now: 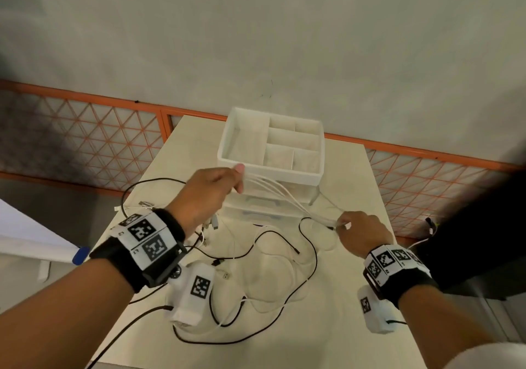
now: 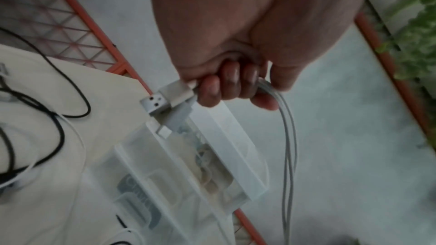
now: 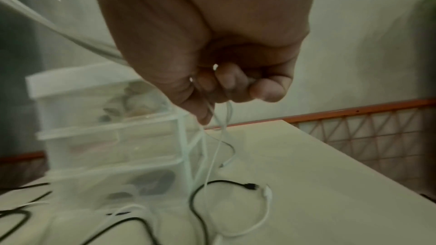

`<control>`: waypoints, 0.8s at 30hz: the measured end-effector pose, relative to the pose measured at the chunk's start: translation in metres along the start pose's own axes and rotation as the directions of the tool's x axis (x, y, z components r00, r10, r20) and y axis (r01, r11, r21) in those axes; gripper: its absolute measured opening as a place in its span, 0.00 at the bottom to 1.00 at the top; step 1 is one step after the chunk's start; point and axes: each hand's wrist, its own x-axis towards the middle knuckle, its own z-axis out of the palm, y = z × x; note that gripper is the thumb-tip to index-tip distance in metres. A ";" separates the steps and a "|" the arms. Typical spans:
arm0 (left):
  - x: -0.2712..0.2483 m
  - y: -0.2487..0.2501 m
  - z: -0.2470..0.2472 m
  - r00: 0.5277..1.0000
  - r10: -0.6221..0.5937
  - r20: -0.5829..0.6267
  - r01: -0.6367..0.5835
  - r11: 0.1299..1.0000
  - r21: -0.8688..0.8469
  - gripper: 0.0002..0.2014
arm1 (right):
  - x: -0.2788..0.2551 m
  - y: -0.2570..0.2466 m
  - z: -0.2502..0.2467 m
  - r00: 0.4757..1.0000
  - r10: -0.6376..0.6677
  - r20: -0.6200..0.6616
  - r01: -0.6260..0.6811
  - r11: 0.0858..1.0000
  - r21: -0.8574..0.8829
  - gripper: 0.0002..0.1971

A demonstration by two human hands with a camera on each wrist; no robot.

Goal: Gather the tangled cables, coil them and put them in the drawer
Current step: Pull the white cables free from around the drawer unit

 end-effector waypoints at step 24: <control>-0.004 -0.052 0.031 0.933 -0.357 -0.038 0.359 0.931 0.063 0.18 | -0.029 0.003 0.065 0.991 -0.117 -0.070 0.135 0.920 0.367 0.17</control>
